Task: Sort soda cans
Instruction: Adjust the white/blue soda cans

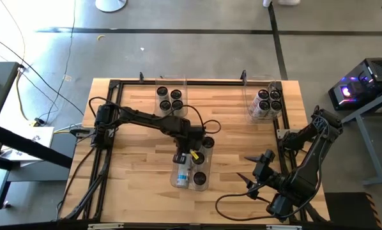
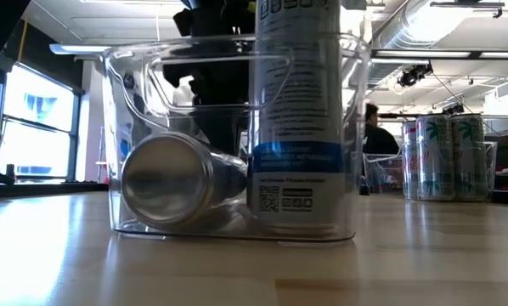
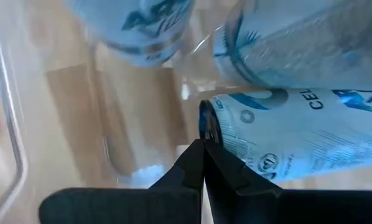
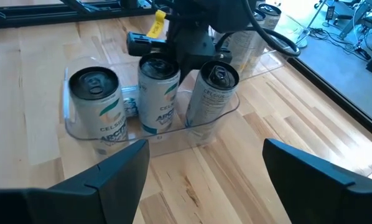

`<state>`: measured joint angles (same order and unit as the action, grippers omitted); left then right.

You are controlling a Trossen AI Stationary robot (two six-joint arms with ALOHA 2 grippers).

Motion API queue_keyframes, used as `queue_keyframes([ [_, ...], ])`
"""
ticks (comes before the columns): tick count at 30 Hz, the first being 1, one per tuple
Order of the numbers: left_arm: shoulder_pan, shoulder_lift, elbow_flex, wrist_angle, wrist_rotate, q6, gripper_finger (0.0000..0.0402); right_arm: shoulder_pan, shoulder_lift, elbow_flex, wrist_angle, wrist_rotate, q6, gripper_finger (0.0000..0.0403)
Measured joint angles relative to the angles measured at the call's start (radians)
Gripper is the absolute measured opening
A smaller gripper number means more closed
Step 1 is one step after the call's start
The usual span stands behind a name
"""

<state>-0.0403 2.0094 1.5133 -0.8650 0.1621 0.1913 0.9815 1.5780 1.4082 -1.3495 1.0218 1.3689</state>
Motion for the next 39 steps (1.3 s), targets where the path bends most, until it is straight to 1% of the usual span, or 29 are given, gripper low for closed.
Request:
queue_keyframes([
  [11, -0.001, 0.000, 0.018, -0.020, 0.159, 0.008, 0.0000, 0.000, 0.000, 0.000, 0.000, 0.000, 0.000, 0.0310],
  [17, -0.003, -0.001, 0.019, -0.031, 0.193, 0.022, 0.0000, 0.000, 0.000, 0.000, 0.000, 0.000, 0.000, 0.0310],
  [20, -0.003, -0.001, 0.019, -0.031, 0.239, 0.023, 0.0000, 0.000, 0.000, 0.000, 0.000, 0.000, 0.000, 0.0310],
  [24, -0.002, -0.024, 0.019, -0.032, 0.234, 0.022, 0.0000, -0.012, 0.000, 0.000, 0.008, 0.049, 0.000, 0.0310],
  [26, -0.001, -0.058, 0.019, -0.031, 0.213, 0.020, 0.0000, -0.037, 0.000, 0.000, 0.014, 0.067, -0.012, 0.0310],
  [28, 0.004, -0.107, 0.019, -0.035, 0.198, 0.004, 0.0000, -0.077, 0.000, 0.000, 0.035, 0.060, -0.052, 0.0310],
  [30, 0.008, -0.160, 0.019, -0.040, 0.160, -0.010, 0.0000, -0.131, 0.000, 0.000, 0.105, 0.018, -0.150, 0.0310],
  [32, 0.009, -0.217, 0.019, -0.059, 0.097, -0.024, 0.0000, -0.202, 0.000, 0.000, 0.231, -0.072, -0.326, 0.0310],
  [36, 0.008, -0.351, -0.012, -0.068, -0.038, -0.067, 0.0000, -0.343, 0.000, 0.000, 0.553, -0.343, -0.784, 0.0310],
  [38, 0.003, -0.429, -0.064, -0.044, -0.097, -0.100, 0.0000, -0.404, 0.000, 0.000, 0.672, -0.472, -0.985, 0.0310],
  [39, -0.002, -0.471, -0.102, -0.023, -0.130, -0.121, 0.0000, -0.429, 0.000, 0.000, 0.712, -0.518, -1.072, 0.0310],
])
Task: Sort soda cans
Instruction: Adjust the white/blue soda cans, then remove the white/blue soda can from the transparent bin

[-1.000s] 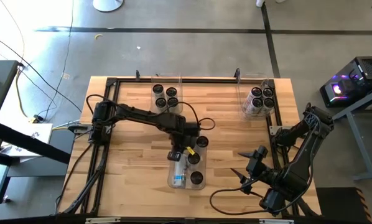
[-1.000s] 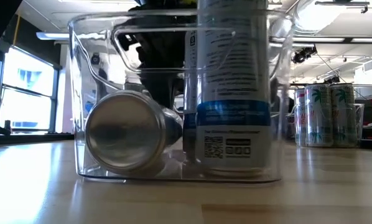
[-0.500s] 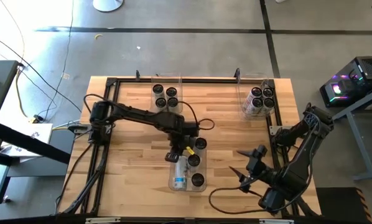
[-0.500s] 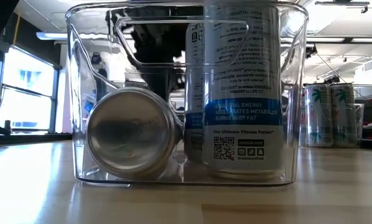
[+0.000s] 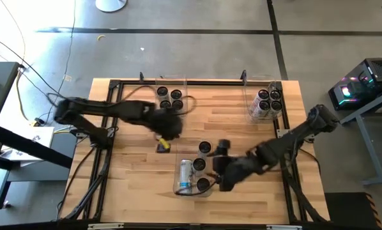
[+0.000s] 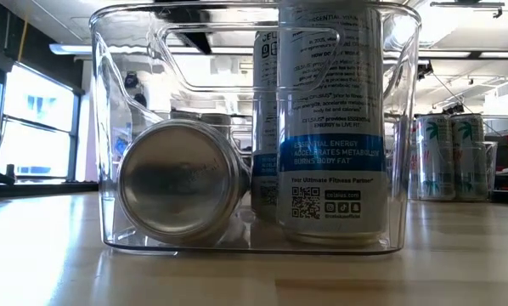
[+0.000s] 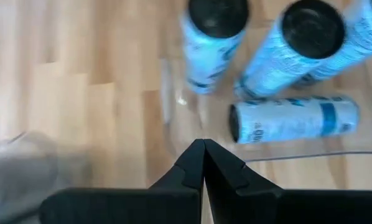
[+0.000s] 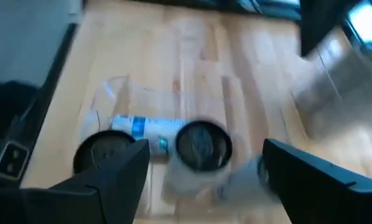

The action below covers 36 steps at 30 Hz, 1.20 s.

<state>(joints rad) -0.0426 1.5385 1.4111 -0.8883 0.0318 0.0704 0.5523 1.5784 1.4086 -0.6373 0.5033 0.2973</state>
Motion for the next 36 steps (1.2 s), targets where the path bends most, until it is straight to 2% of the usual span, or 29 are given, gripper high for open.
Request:
queue_keyframes([
  [3, -0.020, -0.145, -0.162, 0.118, -0.082, -0.078, 0.0000, -0.082, 0.000, 0.000, 0.036, -0.123, -0.177, 0.0310],
  [6, -0.042, -0.291, -0.342, 0.241, -0.153, -0.157, 0.0000, -0.180, 0.000, 0.000, 0.019, -0.251, -0.234, 0.0310],
  [11, -0.093, -0.483, -0.595, 0.419, -0.243, -0.290, 0.0000, -0.307, 0.011, 0.000, -0.034, -0.322, -0.279, 0.0310],
  [16, -0.140, -0.589, -0.775, 0.584, -0.297, -0.377, 0.0000, -0.363, 0.020, 0.000, -0.049, -0.389, -0.317, 0.0310],
  [22, -0.158, -0.615, -0.877, 0.706, -0.342, -0.426, 0.0000, -0.392, 0.070, 0.000, -0.065, -0.408, -0.324, 0.0310],
  [36, -0.169, -0.608, -0.892, 0.743, -0.357, -0.427, 0.0000, -0.402, 0.114, 0.004, -0.062, -0.451, -0.347, 0.0310],
])
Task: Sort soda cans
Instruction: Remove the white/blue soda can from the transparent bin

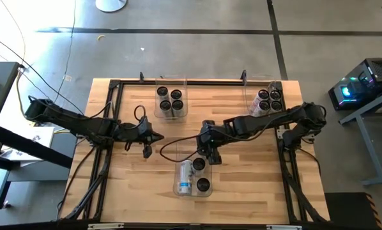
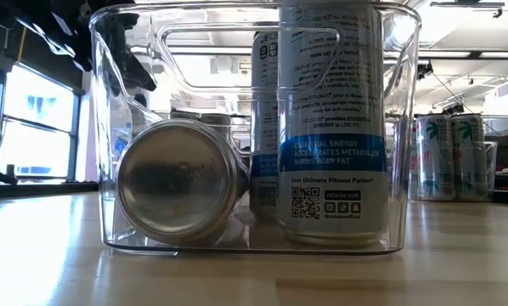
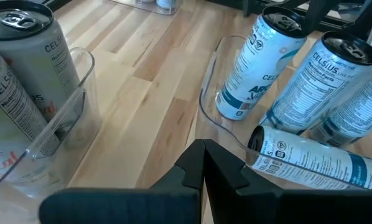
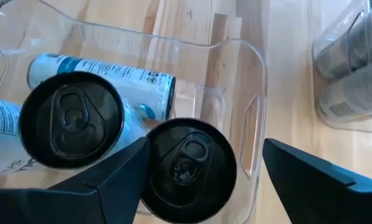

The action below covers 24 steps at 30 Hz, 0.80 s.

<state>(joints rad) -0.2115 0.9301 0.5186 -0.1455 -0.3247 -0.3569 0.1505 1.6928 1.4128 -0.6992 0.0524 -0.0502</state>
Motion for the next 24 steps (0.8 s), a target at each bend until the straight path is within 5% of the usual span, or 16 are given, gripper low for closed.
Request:
queue_keyframes([
  [10, 0.000, 0.000, 0.000, 0.014, 0.000, 0.011, 0.0000, 0.000, -0.001, 0.037, -0.030, 0.007, 0.005, 0.0310],
  [24, 0.001, 0.000, 0.000, 0.012, -0.001, 0.020, 0.0000, -0.005, -0.001, -0.087, 0.036, -0.001, 0.017, 0.0298],
])
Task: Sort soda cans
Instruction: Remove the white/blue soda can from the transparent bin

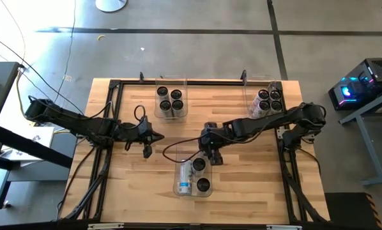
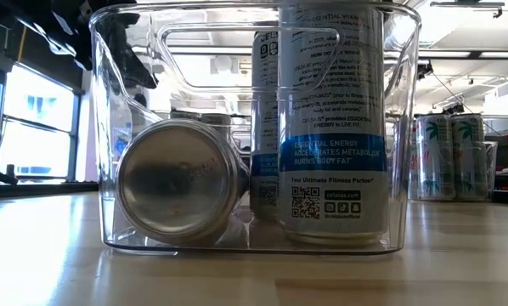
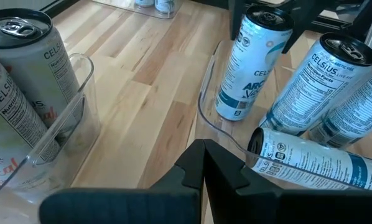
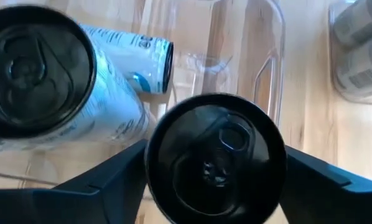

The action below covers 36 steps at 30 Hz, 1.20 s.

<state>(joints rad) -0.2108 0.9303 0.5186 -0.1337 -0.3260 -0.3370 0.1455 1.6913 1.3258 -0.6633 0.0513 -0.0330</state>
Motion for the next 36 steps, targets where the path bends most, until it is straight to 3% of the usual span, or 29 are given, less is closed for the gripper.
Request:
queue_keyframes([
  [4, 0.001, 0.000, 0.000, 0.005, 0.000, 0.000, 0.0000, 0.000, 0.000, 0.000, 0.028, 0.001, 0.007, 0.0239],
  [8, 0.001, 0.000, 0.000, 0.006, 0.000, 0.000, 0.0000, 0.000, 0.000, 0.036, -0.016, 0.030, 0.033, 0.0236],
  [14, 0.001, 0.001, 0.000, 0.006, 0.000, 0.000, 0.0000, 0.034, -0.069, 0.236, -0.241, 0.168, 0.085, 0.0236],
  [18, 0.001, 0.001, 0.000, 0.006, 0.000, 0.000, 0.0000, 0.072, -0.127, 0.363, -0.415, 0.249, 0.190, 0.0236],
  [21, 0.001, 0.001, 0.000, 0.005, 0.000, 0.007, 0.0000, 0.104, -0.178, 0.379, -0.534, 0.282, 0.316, 0.0236],
  [27, 0.000, 0.001, 0.000, 0.006, 0.000, 0.032, 0.0000, 0.159, -0.301, 0.133, -0.602, 0.341, 0.589, 0.0236],
  [32, 0.000, 0.001, 0.000, 0.029, -0.002, 0.059, 0.0000, 0.171, -0.413, -0.146, -0.439, 0.310, 0.710, 0.0236],
  [36, 0.000, 0.001, 0.000, 0.055, -0.003, 0.080, 0.0000, 0.161, -0.460, -0.279, -0.315, 0.317, 0.715, 0.0236],
])
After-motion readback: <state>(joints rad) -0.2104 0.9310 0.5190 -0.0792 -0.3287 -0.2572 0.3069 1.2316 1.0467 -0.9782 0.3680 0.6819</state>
